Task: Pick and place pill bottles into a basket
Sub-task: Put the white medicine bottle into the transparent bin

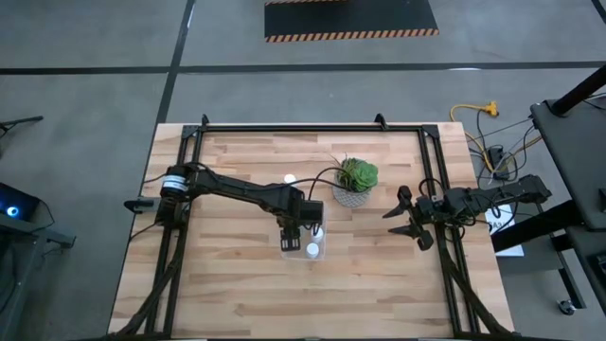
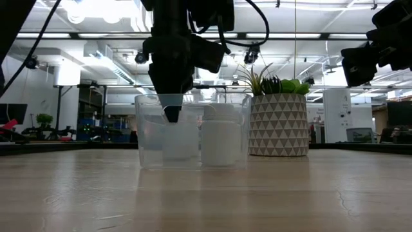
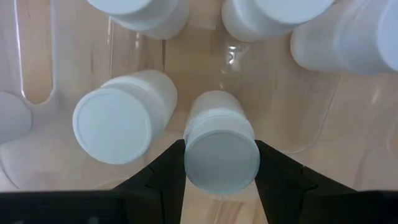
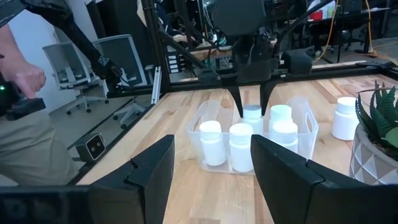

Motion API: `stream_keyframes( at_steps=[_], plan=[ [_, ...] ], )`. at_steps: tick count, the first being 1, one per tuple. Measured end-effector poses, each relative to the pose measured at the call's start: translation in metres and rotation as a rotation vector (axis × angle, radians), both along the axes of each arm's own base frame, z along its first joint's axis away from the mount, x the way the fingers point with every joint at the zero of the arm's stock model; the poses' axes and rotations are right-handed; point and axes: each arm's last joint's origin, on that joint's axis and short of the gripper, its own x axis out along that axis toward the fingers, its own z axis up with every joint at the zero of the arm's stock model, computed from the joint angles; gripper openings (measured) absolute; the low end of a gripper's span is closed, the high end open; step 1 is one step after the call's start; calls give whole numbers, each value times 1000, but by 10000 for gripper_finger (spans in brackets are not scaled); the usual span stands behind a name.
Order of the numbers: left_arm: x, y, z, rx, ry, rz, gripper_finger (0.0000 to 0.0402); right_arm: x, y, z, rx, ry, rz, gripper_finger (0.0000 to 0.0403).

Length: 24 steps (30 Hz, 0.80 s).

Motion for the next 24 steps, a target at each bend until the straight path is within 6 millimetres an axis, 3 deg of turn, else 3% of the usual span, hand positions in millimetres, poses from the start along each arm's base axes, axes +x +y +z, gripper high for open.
stream_keyframes(
  at_steps=[4, 11, 19, 24],
  plan=[
    [0, 0, 0, 0, -1, 1, 149, 0, 0, 0, 0, 0, 0, 201],
    [0, -1, -2, -14, 6, 23, 206, 0, 0, 0, 1, 1, 0, 201],
    [0, -2, -2, -60, 14, 54, 213, 0, 0, 0, 0, 0, 0, 201],
    [-4, -2, 8, -65, -5, 66, 214, 0, 0, 0, 0, 0, 0, 201]
  ],
)
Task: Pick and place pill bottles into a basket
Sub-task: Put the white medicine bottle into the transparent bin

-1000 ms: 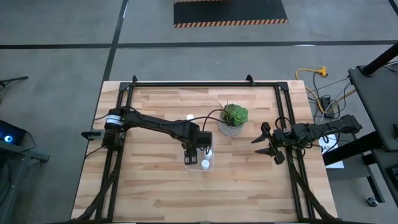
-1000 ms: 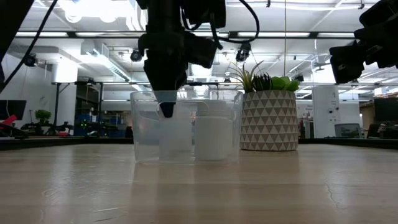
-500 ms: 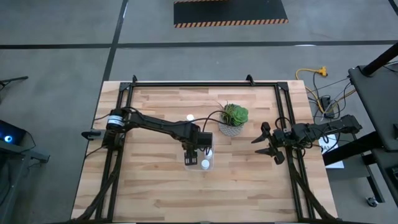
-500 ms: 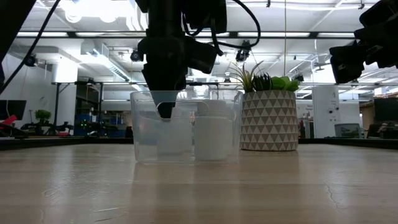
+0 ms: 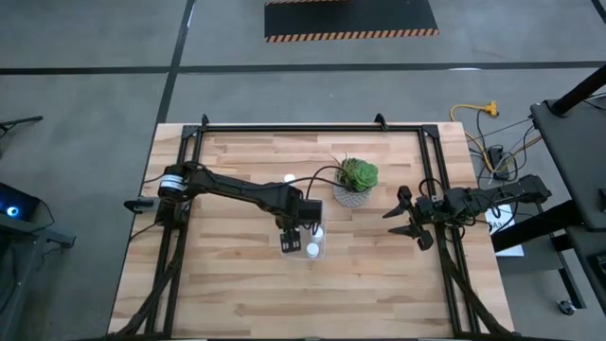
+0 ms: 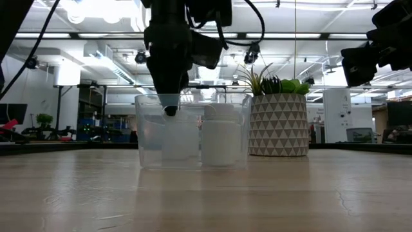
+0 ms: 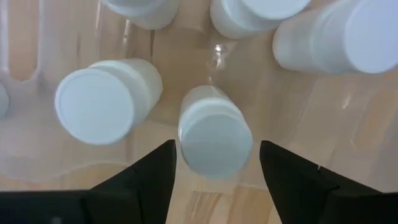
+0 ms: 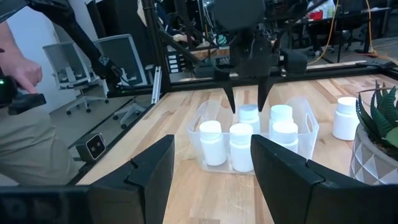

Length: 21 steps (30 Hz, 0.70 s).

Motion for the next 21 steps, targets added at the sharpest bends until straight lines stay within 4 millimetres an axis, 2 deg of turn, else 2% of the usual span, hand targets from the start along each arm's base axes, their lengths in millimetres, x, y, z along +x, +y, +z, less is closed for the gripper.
stream_keyframes(
  at_steps=[5, 12, 21],
  plan=[
    [-4, 0, 9, -1, -13, 3, 215, 0, 0, 0, 1, 0, 0, 201],
    [-6, 1, 33, -14, -78, 35, 215, 0, 0, 0, 0, 0, -1, 201],
    [-12, 11, 65, -55, -155, 241, 215, 0, 0, 0, 0, 0, 0, 201]
  ],
)
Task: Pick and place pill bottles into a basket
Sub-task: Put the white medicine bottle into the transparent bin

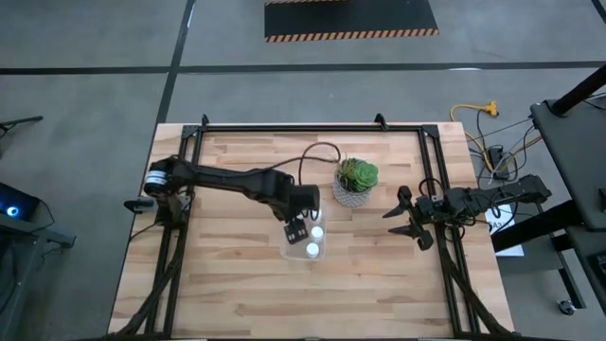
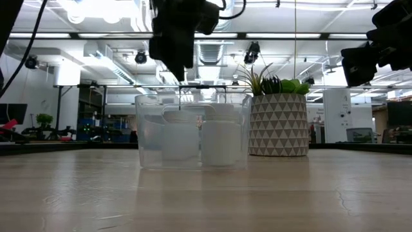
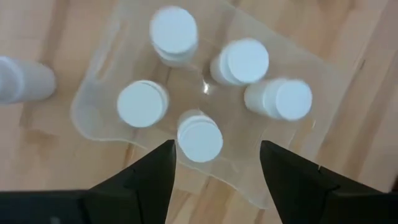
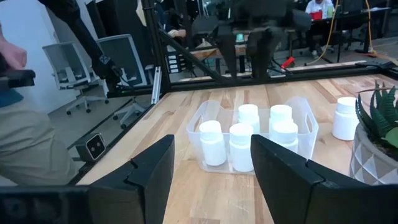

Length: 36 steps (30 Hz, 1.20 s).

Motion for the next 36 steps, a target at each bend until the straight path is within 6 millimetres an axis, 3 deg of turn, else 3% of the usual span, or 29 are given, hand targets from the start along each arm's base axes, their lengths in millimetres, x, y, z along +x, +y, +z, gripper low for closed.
stream_keyframes(
  at_steps=[7, 17, 25, 36],
  plan=[
    [-1, 24, 16, 21, -4, 141, 215, 0, 0, 0, 0, 0, 0, 201],
    [-7, 77, 24, 17, 14, 314, 215, 0, 0, 0, 1, 0, 0, 201],
    [-7, 115, 3, 11, 103, 438, 215, 0, 0, 0, 1, -1, 0, 201],
    [6, 131, -29, 1, 180, 441, 215, 0, 0, 0, 1, -1, 0, 201]
  ],
)
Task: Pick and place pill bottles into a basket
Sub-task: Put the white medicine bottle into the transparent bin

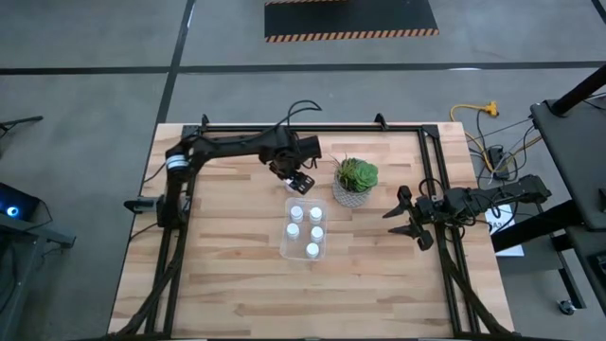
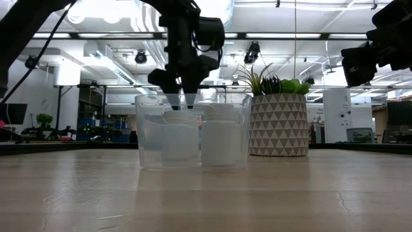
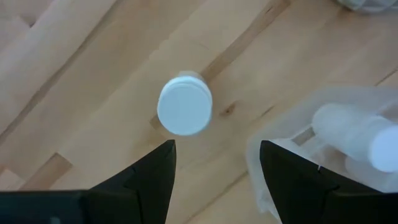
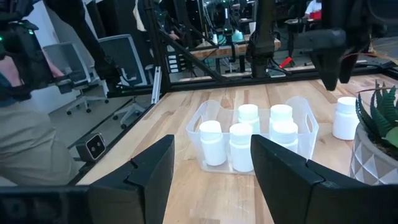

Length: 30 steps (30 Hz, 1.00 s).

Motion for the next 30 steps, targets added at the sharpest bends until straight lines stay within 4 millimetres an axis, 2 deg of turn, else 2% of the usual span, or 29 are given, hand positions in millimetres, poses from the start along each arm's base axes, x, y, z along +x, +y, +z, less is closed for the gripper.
stream_keyframes(
  at_steps=[3, 15, 30],
  plan=[
    [2, 4, -6, 0, 17, -16, 215, 0, 0, 0, -1, 0, 0, 201],
    [-1, 16, -9, 34, 14, 7, 215, 0, 0, 0, -1, 1, 0, 201],
    [-1, 17, -9, 37, 11, -10, 215, 0, 0, 0, -1, 1, 0, 201]
  ],
)
